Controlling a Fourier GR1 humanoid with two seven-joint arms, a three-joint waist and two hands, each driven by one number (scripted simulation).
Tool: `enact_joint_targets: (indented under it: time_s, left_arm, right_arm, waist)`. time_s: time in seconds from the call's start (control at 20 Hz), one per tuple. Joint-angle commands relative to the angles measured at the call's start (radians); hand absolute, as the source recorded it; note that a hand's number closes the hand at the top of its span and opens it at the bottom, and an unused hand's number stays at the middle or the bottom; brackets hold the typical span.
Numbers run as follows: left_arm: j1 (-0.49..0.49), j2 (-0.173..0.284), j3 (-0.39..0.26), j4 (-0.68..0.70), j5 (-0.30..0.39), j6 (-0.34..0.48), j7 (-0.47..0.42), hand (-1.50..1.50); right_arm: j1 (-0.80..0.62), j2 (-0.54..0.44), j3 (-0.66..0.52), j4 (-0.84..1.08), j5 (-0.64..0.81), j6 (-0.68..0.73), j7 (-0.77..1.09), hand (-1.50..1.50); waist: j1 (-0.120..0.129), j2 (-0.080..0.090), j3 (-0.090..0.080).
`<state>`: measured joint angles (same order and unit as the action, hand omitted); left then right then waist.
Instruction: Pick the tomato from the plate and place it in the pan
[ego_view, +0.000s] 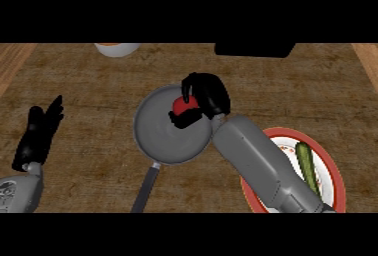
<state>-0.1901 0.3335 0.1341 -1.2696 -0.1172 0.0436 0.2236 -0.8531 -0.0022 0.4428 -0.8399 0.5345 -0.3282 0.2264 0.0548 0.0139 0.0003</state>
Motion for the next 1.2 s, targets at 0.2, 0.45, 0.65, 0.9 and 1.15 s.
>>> enact_joint_targets:
  time_s: [0.2,0.45,0.65,0.9,1.15]
  left_arm:
    - [-0.022,-0.023,-0.027,-0.009,-0.012,-0.006,-0.004,0.00]
    - [-0.065,-0.038,-0.059,-0.008,-0.027,-0.016,0.016,0.00]
    - [-0.059,-0.007,-0.042,-0.014,-0.002,-0.057,0.016,0.00]
    - [-0.101,-0.036,-0.042,0.020,-0.023,-0.011,0.027,0.00]
    - [-0.076,-0.028,-0.037,0.019,-0.024,-0.015,0.010,0.00]
  right_arm:
    - [-0.029,0.002,0.109,0.174,-0.299,-0.129,-0.109,1.50]
    - [-0.035,0.002,0.163,0.222,-0.439,-0.117,-0.139,-1.50]
    - [-0.065,0.002,0.178,0.255,-0.504,-0.133,-0.184,-1.50]
    - [-0.064,0.002,0.168,0.223,-0.619,-0.207,-0.301,-1.50]
    - [-0.036,0.002,0.176,0.199,-0.730,-0.303,-0.413,-1.50]
  waist:
    - [0.067,0.015,0.002]
    - [0.098,0.023,0.002]
    - [0.121,0.025,0.002]
    - [0.097,0.028,0.003]
    - [0.085,0.019,0.002]
